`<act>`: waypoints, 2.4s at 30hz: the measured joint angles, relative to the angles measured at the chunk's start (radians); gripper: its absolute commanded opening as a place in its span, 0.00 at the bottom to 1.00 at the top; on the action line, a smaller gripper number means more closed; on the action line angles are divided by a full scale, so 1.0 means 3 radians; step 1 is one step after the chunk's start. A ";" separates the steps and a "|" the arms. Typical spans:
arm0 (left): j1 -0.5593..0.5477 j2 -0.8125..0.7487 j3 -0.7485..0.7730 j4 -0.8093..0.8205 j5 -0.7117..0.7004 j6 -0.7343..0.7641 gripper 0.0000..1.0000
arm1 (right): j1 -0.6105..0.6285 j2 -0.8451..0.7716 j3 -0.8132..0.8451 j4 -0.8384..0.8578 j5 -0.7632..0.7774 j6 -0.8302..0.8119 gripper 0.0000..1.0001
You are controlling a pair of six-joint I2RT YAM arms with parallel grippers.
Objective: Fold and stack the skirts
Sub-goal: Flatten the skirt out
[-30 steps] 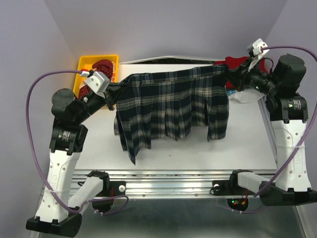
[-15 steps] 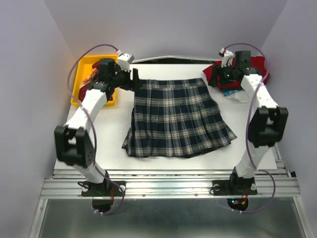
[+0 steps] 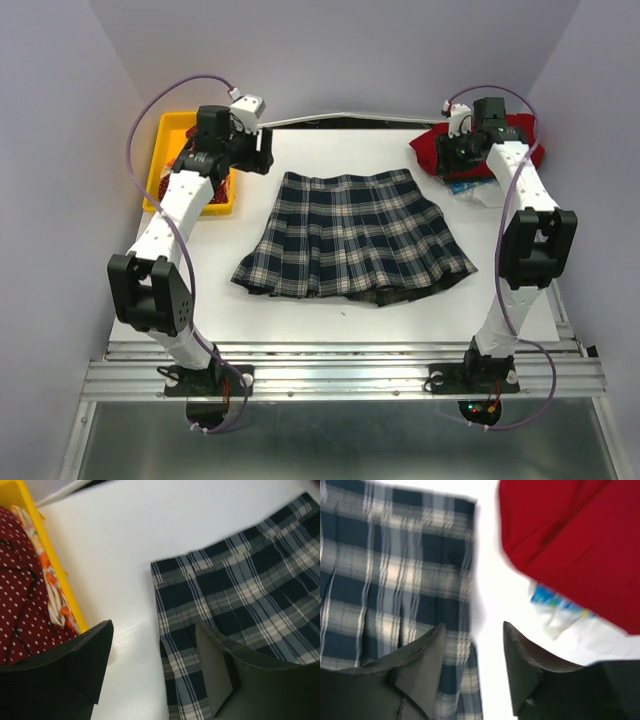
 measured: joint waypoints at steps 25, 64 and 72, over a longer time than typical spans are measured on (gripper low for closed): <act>-0.0504 0.1588 0.0196 -0.0853 0.0366 0.0296 0.43 | 0.1358 -0.0734 -0.2514 -0.0504 0.0168 -0.0783 0.29; -0.0650 0.0745 -0.0956 -0.0534 0.0235 0.0769 0.52 | 0.1308 -0.0654 -0.2413 -0.0205 0.0446 -0.0622 0.35; -0.0659 0.1483 0.0019 -0.0572 0.0231 0.0800 0.49 | 0.2551 -0.0704 -0.2552 -0.0732 -0.0203 -0.0420 0.34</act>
